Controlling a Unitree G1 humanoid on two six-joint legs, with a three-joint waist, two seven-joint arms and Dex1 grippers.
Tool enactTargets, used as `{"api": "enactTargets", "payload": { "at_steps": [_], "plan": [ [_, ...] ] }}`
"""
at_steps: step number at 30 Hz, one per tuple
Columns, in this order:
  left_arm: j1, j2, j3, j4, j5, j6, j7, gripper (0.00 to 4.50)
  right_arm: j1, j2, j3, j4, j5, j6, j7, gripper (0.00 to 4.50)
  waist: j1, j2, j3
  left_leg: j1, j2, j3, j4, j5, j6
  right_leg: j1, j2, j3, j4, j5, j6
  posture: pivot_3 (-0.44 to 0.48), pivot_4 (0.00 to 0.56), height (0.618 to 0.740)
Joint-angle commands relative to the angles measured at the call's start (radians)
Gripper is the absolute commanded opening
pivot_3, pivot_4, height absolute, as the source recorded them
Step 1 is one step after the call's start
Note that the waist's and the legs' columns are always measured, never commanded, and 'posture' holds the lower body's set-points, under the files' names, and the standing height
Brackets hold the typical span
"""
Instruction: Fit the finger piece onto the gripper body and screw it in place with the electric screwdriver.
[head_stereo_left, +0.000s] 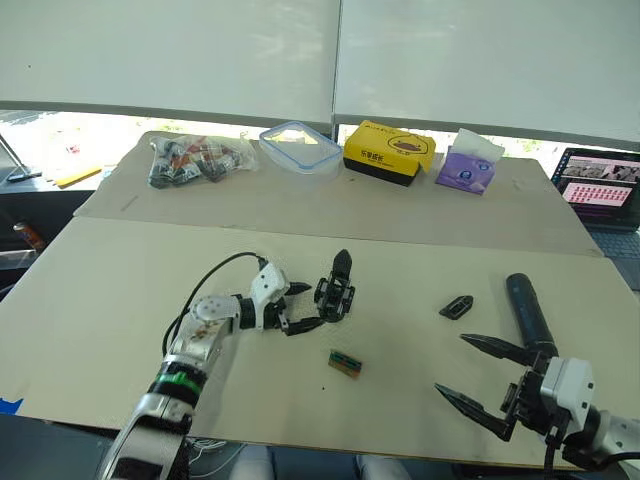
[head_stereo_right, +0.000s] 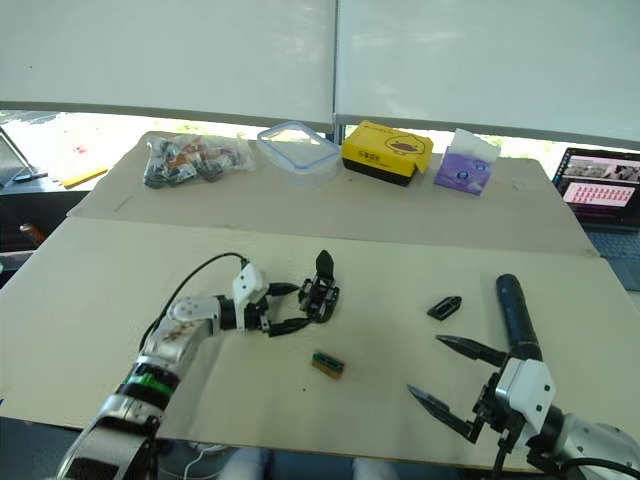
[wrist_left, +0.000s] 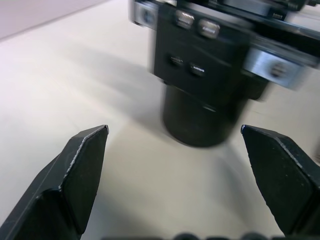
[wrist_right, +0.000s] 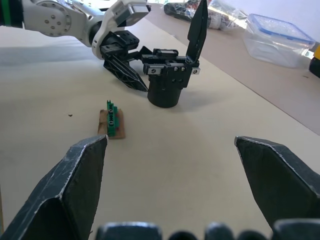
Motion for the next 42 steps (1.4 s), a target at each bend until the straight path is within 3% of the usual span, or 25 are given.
{"api": "enactTargets", "payload": {
  "at_steps": [1, 9, 12, 15, 16, 27, 34, 39, 42],
  "plan": [
    [-0.052, -0.035, -0.018, 0.093, 0.021, -0.098, -0.045, 4.49, -0.005, 0.0, -0.015, -0.027, 0.013, -0.011, -0.01, 4.5, 0.001, 0.0, 0.0, 0.0, 0.0, 0.0, 0.0, 0.001, 0.002, 0.0, 0.0, 0.0, 0.0, 0.0, 0.0, 0.0, 0.15, 0.74],
    [-0.099, -0.079, -0.038, 0.203, 0.06, -0.187, -0.094, 4.49, -0.011, -0.003, -0.019, -0.024, 0.012, -0.012, -0.013, 4.5, 0.006, 0.0, 0.0, 0.0, 0.0, 0.0, 0.0, 0.002, 0.003, 0.001, 0.0, 0.0, 0.0, 0.0, 0.0, 0.0, 0.15, 0.74],
    [-0.093, -0.092, -0.047, 0.194, 0.062, -0.186, -0.115, 3.76, -0.005, -0.002, -0.022, -0.028, 0.012, -0.012, -0.015, 4.5, 0.007, 0.0, 0.0, 0.0, 0.0, 0.0, 0.0, 0.002, 0.004, 0.001, 0.0, 0.0, 0.0, 0.0, 0.0, 0.0, 0.15, 0.74],
    [-0.086, -0.101, -0.045, 0.179, 0.059, -0.183, -0.121, 2.39, 0.004, 0.0, -0.025, -0.034, 0.011, -0.013, -0.018, 4.5, 0.007, 0.0, 0.0, 0.0, 0.0, 0.0, 0.0, 0.002, 0.004, 0.001, 0.0, 0.0, 0.0, 0.0, 0.0, 0.0, 0.15, 0.74],
    [-0.086, -0.103, -0.044, 0.177, 0.057, -0.187, -0.125, 2.31, 0.007, 0.0, -0.026, -0.036, 0.011, -0.013, -0.018, 4.5, 0.007, 0.0, 0.0, 0.0, 0.0, 0.0, 0.0, 0.002, 0.004, 0.001, 0.0, 0.0, 0.0, 0.0, 0.0, 0.0, 0.15, 0.74],
    [-0.125, -0.122, -0.044, 0.173, 0.044, -0.234, -0.214, 2.31, 0.054, -0.003, -0.06, -0.053, 0.031, -0.01, -0.01, 4.5, 0.007, 0.0, 0.0, 0.0, 0.0, 0.0, 0.0, 0.002, 0.004, 0.001, 0.0, 0.0, 0.0, 0.0, 0.001, 0.0, 0.15, 0.74],
    [-0.127, -0.12, -0.053, 0.21, 0.105, -0.248, -0.141, 2.31, 0.084, 0.008, -0.062, -0.076, 0.033, -0.006, -0.019, 4.5, 0.006, 0.0, 0.0, 0.0, 0.0, 0.0, 0.0, 0.002, 0.004, 0.001, 0.0, 0.0, 0.0, 0.0, 0.001, 0.0, 0.15, 0.74],
    [-0.113, -0.107, -0.05, 0.206, 0.097, -0.207, -0.162, 2.31, 0.102, 0.012, -0.069, -0.086, 0.038, -0.003, -0.022, 4.5, 0.005, 0.0, 0.0, 0.0, 0.0, 0.0, 0.0, 0.002, 0.004, 0.002, 0.0, 0.0, 0.0, 0.0, 0.001, 0.0, 0.15, 0.74],
    [-0.095, -0.099, -0.049, 0.172, 0.096, -0.21, -0.159, 3.8, 0.128, 0.012, -0.08, -0.104, 0.062, 0.015, -0.024, 4.5, 0.001, 0.0, 0.0, 0.0, 0.0, 0.0, 0.0, 0.002, 0.004, 0.002, 0.0, 0.0, 0.0, 0.0, 0.001, 0.0, 0.15, 0.74]
  ]
}}
